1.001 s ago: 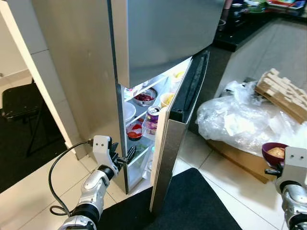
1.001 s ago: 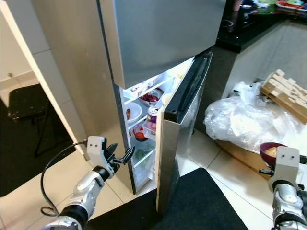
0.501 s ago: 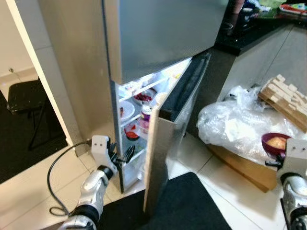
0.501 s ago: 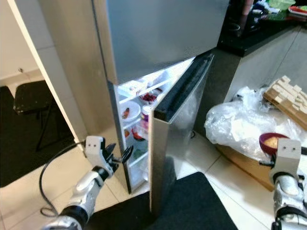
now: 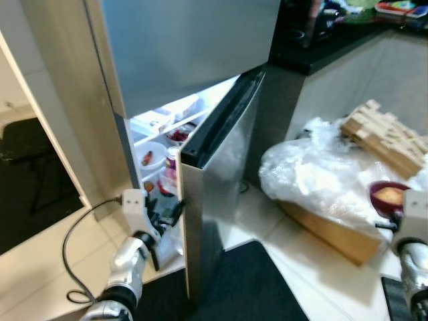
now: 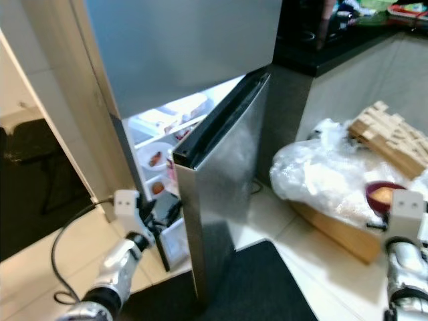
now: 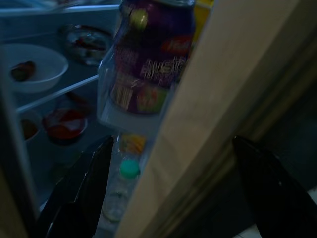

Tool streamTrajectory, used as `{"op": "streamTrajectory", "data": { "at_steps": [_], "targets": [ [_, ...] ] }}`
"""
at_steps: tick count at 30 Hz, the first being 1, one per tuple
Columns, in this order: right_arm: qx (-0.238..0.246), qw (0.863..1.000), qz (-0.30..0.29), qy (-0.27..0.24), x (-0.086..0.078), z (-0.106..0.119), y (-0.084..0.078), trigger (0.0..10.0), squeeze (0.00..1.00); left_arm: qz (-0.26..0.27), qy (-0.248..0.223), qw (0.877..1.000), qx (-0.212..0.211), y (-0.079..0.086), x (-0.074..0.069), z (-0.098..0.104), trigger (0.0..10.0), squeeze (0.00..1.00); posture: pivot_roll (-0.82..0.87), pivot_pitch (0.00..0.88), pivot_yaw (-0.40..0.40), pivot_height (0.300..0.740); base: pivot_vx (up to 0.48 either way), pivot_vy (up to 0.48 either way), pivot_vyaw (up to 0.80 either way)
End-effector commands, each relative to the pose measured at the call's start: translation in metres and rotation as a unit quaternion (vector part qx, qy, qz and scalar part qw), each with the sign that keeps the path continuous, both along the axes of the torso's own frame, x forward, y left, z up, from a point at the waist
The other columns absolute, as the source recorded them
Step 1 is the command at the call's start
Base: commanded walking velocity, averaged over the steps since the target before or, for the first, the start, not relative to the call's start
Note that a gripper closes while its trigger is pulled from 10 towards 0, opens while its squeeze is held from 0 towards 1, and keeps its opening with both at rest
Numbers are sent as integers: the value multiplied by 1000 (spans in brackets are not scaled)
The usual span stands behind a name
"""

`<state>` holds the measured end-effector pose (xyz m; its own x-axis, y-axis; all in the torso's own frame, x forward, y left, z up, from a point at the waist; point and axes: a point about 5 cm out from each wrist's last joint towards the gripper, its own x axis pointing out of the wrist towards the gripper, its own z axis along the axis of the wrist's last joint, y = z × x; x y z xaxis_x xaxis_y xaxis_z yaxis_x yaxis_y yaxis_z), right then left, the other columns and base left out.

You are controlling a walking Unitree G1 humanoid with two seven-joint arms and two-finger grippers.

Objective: Restocking fridge

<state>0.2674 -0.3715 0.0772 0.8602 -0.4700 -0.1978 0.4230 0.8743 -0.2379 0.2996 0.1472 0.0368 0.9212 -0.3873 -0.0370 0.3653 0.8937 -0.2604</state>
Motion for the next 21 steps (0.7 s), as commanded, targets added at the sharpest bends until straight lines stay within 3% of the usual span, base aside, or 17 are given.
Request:
{"op": "streamTrajectory", "data": {
  "at_steps": [1, 10, 21],
  "targets": [
    [-12, 999, 4, -32, 8, 15, -2, 10000, 0, -14, -2, 1000, -1, -9, 1, 1, 10000, 0, -48, 0, -52, 739, 0, -390, 0],
    [-15, 999, 2, -38, 10, 21, -4, 10000, 0, -17, -1, 1000, -9, -11, 1, 1, 10000, 0, -49, 0, -54, 739, 0, -376, 0],
    [-21, 999, -5, -34, 9, 22, -8, 10000, 0, -41, 0, 999, -18, -17, -3, -1, 10000, 0, -49, 0, -57, 739, 0, 0, 0]
  ]
}}
